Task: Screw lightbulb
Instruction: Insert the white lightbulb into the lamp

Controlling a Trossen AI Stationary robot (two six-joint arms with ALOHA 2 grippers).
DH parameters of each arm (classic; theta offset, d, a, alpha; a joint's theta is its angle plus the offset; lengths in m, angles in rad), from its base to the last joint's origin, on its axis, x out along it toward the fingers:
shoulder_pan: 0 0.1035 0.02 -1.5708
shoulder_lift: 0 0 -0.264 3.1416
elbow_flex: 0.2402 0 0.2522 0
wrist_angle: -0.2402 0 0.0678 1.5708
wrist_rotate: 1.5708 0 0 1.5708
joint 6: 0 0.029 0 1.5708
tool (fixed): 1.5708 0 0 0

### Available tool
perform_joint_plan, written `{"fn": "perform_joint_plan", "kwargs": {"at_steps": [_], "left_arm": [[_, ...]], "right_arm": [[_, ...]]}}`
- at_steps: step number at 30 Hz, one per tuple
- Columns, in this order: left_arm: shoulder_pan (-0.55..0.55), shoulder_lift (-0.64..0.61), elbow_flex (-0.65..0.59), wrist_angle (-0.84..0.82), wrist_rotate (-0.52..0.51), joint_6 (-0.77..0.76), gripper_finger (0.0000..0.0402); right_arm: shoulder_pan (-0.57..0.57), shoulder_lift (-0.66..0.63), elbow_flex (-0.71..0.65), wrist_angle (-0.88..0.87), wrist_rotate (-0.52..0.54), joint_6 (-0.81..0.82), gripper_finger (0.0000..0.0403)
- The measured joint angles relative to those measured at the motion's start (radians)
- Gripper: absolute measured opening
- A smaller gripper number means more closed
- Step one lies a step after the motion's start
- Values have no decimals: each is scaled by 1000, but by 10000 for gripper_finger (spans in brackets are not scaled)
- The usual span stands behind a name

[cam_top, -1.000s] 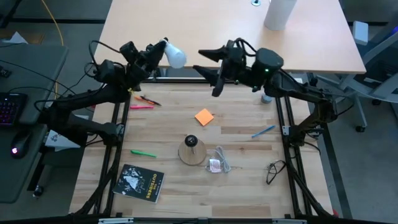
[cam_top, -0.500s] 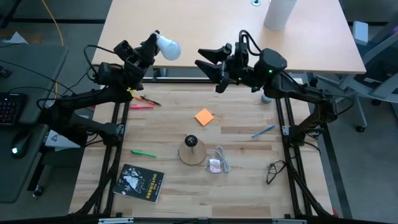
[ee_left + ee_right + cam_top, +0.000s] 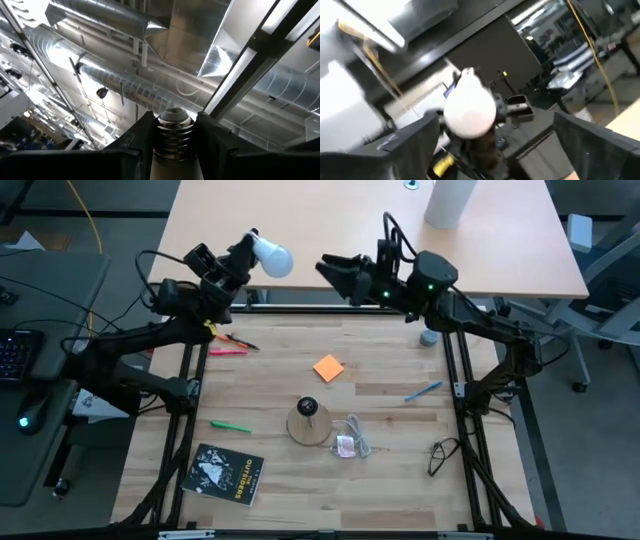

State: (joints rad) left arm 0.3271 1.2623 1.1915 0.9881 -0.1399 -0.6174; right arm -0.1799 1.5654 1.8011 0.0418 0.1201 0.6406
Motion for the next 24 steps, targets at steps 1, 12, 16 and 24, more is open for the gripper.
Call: {"fn": "perform_joint_plan", "kwargs": {"at_steps": [1,12,16,24], "left_arm": [[-5,6,0,0,0,0,104],[-17,112,104,25,45,62,104],[-17,158,152,21,75,56,104],[-11,203,185,18,85,10,104]], "right_arm": [[-3,0,0,0,0,43,392],[17,17,0,10,-2,311,397],[18,25,0,35,-2,331,397],[19,26,0,59,-23,350,397]]}}
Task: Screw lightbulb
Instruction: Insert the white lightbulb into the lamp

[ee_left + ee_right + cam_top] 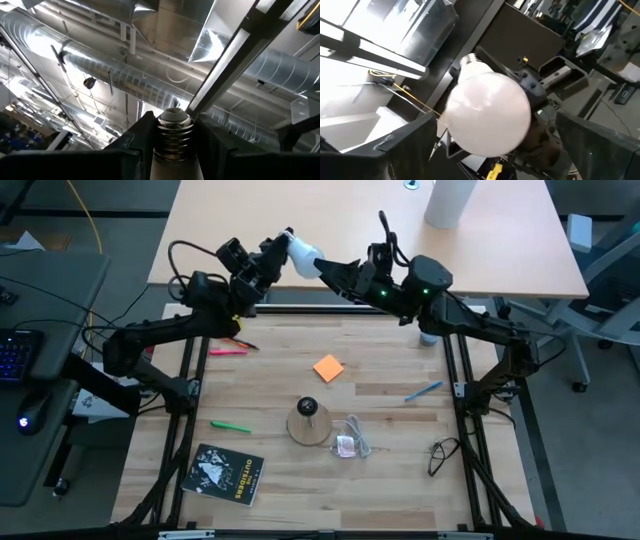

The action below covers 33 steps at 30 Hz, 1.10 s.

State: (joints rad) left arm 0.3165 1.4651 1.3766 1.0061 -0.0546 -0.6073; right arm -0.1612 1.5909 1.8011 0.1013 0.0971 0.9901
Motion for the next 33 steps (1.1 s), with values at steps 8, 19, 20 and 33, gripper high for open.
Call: {"fn": "perform_joint_plan", "kwargs": {"at_steps": [8,19,20,33], "left_arm": [[6,-6,2,-18,72,-36,104],[6,-6,2,-73,79,-42,104],[6,-6,2,-75,80,-36,104],[6,-6,2,-92,85,-17,104]], "right_arm": [[-3,0,0,18,-15,-4,397],[-2,-1,0,14,-29,-24,397],[0,-1,0,14,-31,-27,397],[0,-1,0,-31,-18,-1,397]]}}
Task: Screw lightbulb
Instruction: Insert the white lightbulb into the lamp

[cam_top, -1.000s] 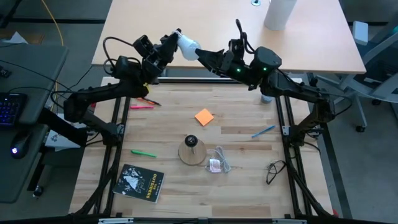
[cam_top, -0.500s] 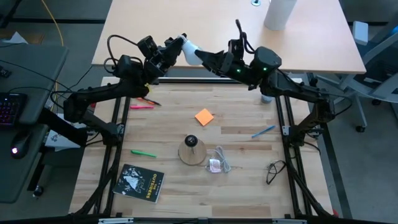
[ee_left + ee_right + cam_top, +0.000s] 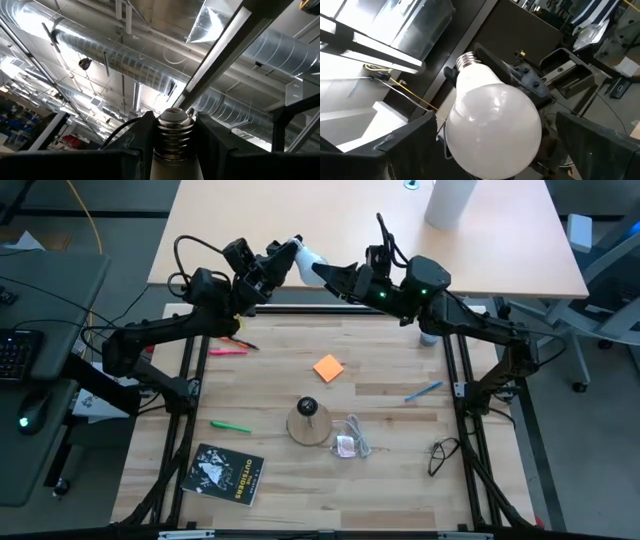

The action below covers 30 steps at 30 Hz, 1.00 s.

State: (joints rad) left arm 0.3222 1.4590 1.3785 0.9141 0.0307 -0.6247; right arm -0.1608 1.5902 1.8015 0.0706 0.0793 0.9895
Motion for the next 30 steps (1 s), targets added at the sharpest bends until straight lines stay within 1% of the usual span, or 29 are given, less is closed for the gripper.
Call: {"fn": "perform_joint_plan", "kwargs": {"at_steps": [10,13,16,26,30], "left_arm": [[0,0,0,-4,3,0,104],[0,0,0,-5,3,0,104],[0,0,0,-5,3,0,104],[0,0,0,-20,3,0,104],[0,-1,0,-24,3,-1,107]], "right_arm": [[5,0,0,0,-5,-14,397],[5,0,0,0,-13,-14,390],[5,0,0,1,-19,-14,370],[4,0,0,-2,-23,-13,267],[4,0,0,-3,-24,-14,248]]}}
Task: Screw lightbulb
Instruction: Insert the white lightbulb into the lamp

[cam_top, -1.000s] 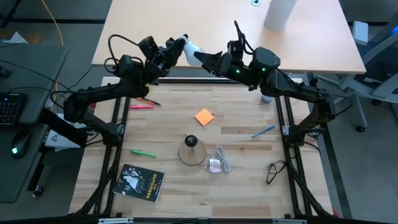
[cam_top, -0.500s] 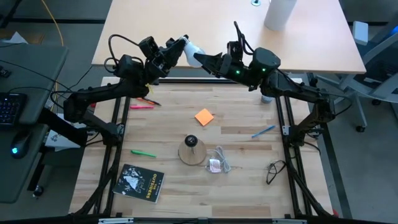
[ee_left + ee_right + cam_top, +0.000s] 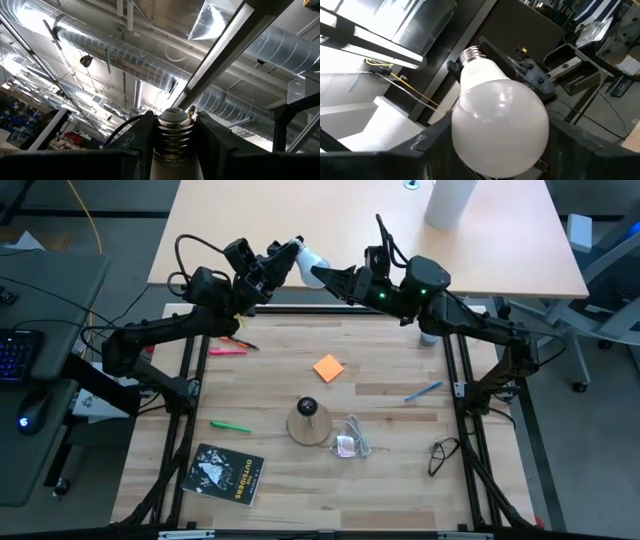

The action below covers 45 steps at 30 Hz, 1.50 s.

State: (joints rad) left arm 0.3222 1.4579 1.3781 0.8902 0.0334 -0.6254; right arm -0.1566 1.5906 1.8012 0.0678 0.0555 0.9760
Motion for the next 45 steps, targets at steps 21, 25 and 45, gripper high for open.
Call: {"fn": "perform_joint_plan", "kwargs": {"at_steps": [21,25,45], "left_arm": [[139,-136,-1,-362,173,53,195],[158,-191,-1,-657,294,170,195],[-135,-217,-1,-1304,-4,867,221]], "right_arm": [[-40,-96,0,-175,-165,-306,243],[-40,-131,2,-357,-198,-458,243],[3,-24,90,-1125,-44,-958,238]]}}
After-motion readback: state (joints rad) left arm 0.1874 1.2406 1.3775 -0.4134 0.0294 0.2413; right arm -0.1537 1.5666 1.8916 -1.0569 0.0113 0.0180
